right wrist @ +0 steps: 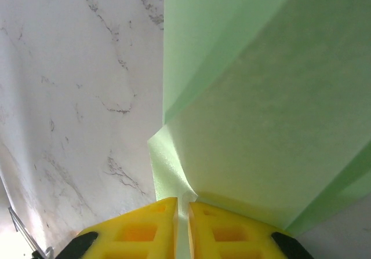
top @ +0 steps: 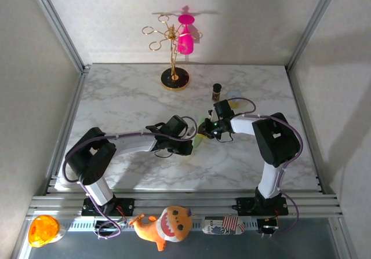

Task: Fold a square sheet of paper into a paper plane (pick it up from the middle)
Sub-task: Fold the wing for the fifth time at the center of the table.

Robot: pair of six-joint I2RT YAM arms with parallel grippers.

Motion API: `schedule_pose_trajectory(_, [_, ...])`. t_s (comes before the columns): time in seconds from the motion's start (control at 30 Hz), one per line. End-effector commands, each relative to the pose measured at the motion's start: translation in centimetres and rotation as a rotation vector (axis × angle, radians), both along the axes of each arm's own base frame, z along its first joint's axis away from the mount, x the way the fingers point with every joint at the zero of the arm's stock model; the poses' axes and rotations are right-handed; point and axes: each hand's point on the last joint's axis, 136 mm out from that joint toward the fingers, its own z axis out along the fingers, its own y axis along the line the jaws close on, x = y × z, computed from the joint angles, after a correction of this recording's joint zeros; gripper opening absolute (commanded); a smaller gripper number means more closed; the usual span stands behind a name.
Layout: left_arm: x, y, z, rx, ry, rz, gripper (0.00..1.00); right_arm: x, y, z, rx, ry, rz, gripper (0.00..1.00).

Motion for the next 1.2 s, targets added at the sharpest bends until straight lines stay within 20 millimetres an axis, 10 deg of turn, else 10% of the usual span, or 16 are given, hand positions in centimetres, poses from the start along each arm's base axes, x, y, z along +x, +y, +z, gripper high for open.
schedule_pose_trajectory(0.0, [2.0, -1.3, 2.0, -0.100, -0.053, 0.105, 0.01, -2.6, -3.4, -5.0, -0.193, 0.111, -0.069, 0.17])
schedule_pose_trajectory(0.87, [3.9, -2.6, -4.2, -0.120, 0.060, 0.291, 0.00, -2.7, -1.1, -1.0, -0.036, 0.109, -0.124, 0.15])
schedule_pose_trajectory(1.17, [2.2, -0.5, -6.3, -0.009, 0.090, 0.268, 0.00, 1.1, -1.8, 3.9, -0.085, -0.128, -0.098, 0.17])
